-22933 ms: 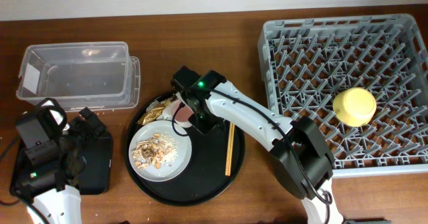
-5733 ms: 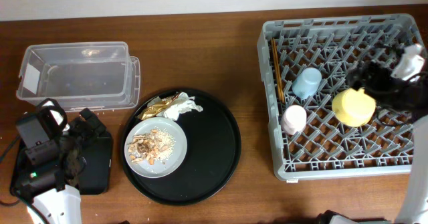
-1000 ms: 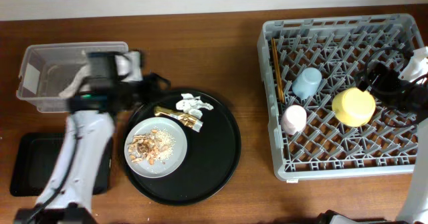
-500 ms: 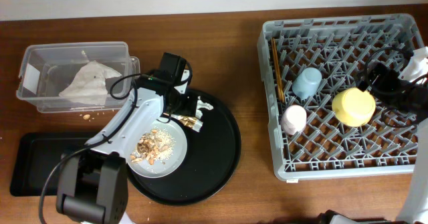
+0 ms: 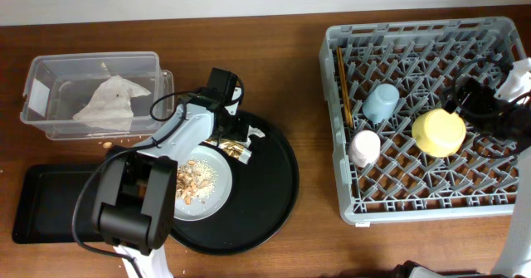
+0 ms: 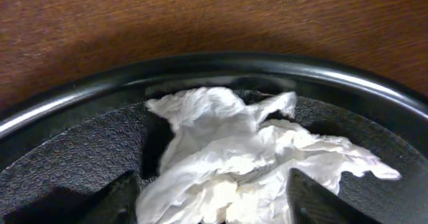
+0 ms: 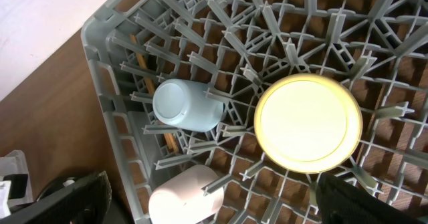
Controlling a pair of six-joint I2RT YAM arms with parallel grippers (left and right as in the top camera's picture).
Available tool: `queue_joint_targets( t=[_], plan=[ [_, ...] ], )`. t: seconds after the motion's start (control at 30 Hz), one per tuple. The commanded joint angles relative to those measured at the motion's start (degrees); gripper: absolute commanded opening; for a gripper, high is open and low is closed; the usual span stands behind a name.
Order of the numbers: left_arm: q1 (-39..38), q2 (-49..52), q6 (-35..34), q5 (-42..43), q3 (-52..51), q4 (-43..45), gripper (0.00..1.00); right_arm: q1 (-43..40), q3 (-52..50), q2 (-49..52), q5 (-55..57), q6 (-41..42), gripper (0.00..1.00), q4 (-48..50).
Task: Sort waste into correct bins and load items into the dishwasher rack
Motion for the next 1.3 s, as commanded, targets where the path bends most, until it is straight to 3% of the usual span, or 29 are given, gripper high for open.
queue_joint_targets(
  t=[0.0, 0.1, 0.13, 0.17, 0.3, 0.4, 0.5, 0.6, 0.67, 0.8, 1.03, 1.07, 1.1, 1.13, 1.17, 1.27],
  plan=[
    [-1.6, 0.7, 0.3, 0.2, 0.8, -0.1, 0.53, -0.3, 0.5, 0.1, 0.5, 0.4, 0.99, 0.0],
    [-2.2, 0.6, 0.3, -1.6, 0.8, 0.1, 0.27, -0.3, 0.5, 0.1, 0.5, 0.4, 0.99, 0.0],
    [-2.2, 0.5, 0.2, -2.4, 0.8, -0.4, 0.06, -0.3, 0.5, 0.1, 0.5, 0.4, 0.99, 0.0],
    [-2.2, 0.2, 0.2, -2.4, 0.9, -1.2, 0.01, -0.3, 0.5, 0.1, 0.5, 0.4, 0.99, 0.0],
    [-2.1, -4.1, -0.5, -2.4, 4.1, -7.6, 0.01, -0.3, 0.5, 0.1, 0.5, 0.4, 0.99, 0.1],
    [-2.1, -10.8, -6.5, -3.0, 4.8, -8.5, 0.01, -0.3, 0.5, 0.1, 0.5, 0.4, 0.99, 0.1],
    [-2.1, -16.5, -13.0, -11.5, 4.8, -8.5, 0.01, -0.3, 0.5, 0.1, 0.5, 0.4, 0.99, 0.1],
    [-1.1, -20.7, -16.3, -21.9, 4.8, -6.6, 0.01, -0.3, 0.5, 0.1, 0.5, 0.4, 0.99, 0.0],
    [0.5, -21.4, -16.3, -24.3, 4.8, -4.2, 0.01, -0.3, 0.5, 0.1, 0.5, 0.4, 0.99, 0.1],
    [10.3, -21.4, -16.4, -24.9, 4.8, 5.0, 0.01, -0.3, 0.5, 0.1, 0.5, 0.4, 0.99, 0.0],
    [25.1, -19.9, -18.0, -24.8, 4.8, 6.6, 0.01, -0.3, 0.5, 0.1, 0.5, 0.4, 0.99, 0.0],
    [25.6, -19.3, -18.0, -24.9, 4.8, 7.0, 0.03, -0.3, 0.5, 0.1, 0.5, 0.4, 0.99, 0.0],
    [26.0, -18.4, -18.0, -24.8, 4.8, 7.4, 0.17, -0.3, 0.5, 0.1, 0.5, 0.4, 0.99, 0.0],
    [26.0, -17.7, -18.0, -24.8, 4.8, 7.5, 0.64, -0.3, 0.5, 0.1, 0.5, 0.4, 0.99, 0.0],
    [26.0, -17.1, -18.0, -24.8, 4.8, 7.4, 0.84, -0.3, 0.5, 0.1, 0.5, 0.4, 0.99, 0.0],
    [26.0, -16.7, -18.0, -24.8, 4.8, 6.5, 0.87, -0.3, 0.5, 0.1, 0.5, 0.4, 0.99, 0.0]
  ],
)
